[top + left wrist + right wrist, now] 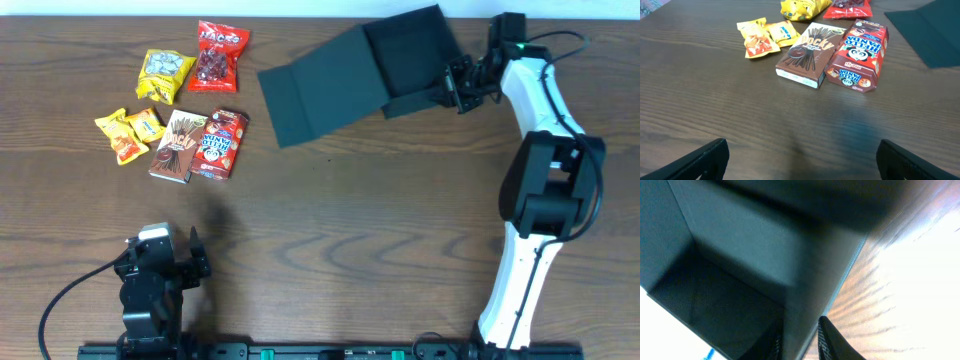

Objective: Pack container
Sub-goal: 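Grasp the green box edge with right gripper and drag it left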

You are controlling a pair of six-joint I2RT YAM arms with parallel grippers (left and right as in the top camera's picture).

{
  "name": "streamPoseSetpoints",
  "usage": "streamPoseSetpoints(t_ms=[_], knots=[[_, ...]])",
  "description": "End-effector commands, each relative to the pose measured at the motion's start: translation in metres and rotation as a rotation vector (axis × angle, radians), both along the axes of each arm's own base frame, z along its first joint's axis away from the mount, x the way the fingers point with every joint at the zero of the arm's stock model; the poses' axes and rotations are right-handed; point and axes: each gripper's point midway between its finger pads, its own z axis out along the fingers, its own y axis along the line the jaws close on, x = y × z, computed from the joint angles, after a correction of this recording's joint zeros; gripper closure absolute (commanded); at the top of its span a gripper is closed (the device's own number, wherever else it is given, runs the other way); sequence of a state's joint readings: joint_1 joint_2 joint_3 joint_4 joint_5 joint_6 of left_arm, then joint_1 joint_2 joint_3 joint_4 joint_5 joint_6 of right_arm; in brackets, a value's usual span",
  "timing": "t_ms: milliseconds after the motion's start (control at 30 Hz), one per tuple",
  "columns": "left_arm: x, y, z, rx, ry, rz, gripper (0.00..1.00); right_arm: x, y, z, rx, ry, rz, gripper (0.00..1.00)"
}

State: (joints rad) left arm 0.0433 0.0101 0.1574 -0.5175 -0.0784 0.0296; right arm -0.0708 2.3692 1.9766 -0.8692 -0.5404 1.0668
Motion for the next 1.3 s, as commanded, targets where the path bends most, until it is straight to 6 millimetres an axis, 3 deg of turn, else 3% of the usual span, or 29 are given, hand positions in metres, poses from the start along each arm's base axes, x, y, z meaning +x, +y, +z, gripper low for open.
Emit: streamPoseSetpoints(t_ms=[0, 167, 267, 367, 433, 500, 633, 700, 767, 867, 1067, 1267], knots=[[0.000, 0.001, -0.006, -0.004, 0.008, 0.004, 0.05, -0.009, 0.031, 0.005, 0.027, -0.009, 0.107, 0.75], [0.000, 0.001, -0.006, -0.004, 0.008, 0.004, 0.05, -0.028, 0.055, 0.002, 0.015, 0.024, 0.208, 0.57], [0.000, 0.001, -0.006, -0.004, 0.008, 0.004, 0.05, -0.039, 0.060, 0.008, 0.007, 0.044, 0.238, 0.57], [0.000, 0.001, -0.006, -0.004, 0.008, 0.004, 0.05, -0.045, 0.053, 0.029, -0.088, 0.017, 0.260, 0.53], [0.000, 0.001, -0.006, -0.004, 0.008, 0.004, 0.05, -0.047, 0.044, 0.051, -0.180, -0.027, 0.260, 0.51], [0.000, 0.001, -0.006, -0.004, 0.008, 0.004, 0.05, -0.045, 0.034, 0.088, -0.287, -0.127, 0.268, 0.46], [0.000, 0.001, -0.006, -0.004, 0.008, 0.004, 0.05, -0.031, 0.006, 0.171, -0.561, -0.417, 0.319, 0.21], [0.000, 0.001, -0.006, -0.004, 0.008, 0.004, 0.05, -0.018, 0.004, 0.207, -0.699, -0.603, 0.444, 0.08], [0.000, 0.001, -0.006, -0.004, 0.008, 0.004, 0.05, -0.011, 0.012, 0.223, -0.820, -0.751, 0.653, 0.06], [0.000, 0.001, -0.006, -0.004, 0.008, 0.004, 0.05, -0.008, 0.021, 0.216, -0.940, -0.820, 0.910, 0.03], [0.000, 0.001, -0.006, -0.004, 0.008, 0.004, 0.05, 0.005, 0.025, 0.154, -0.946, -0.759, 1.118, 0.05], [0.000, 0.001, -0.006, -0.004, 0.008, 0.004, 0.05, -0.012, 0.058, 0.109, -0.883, -0.738, 1.389, 0.07]])
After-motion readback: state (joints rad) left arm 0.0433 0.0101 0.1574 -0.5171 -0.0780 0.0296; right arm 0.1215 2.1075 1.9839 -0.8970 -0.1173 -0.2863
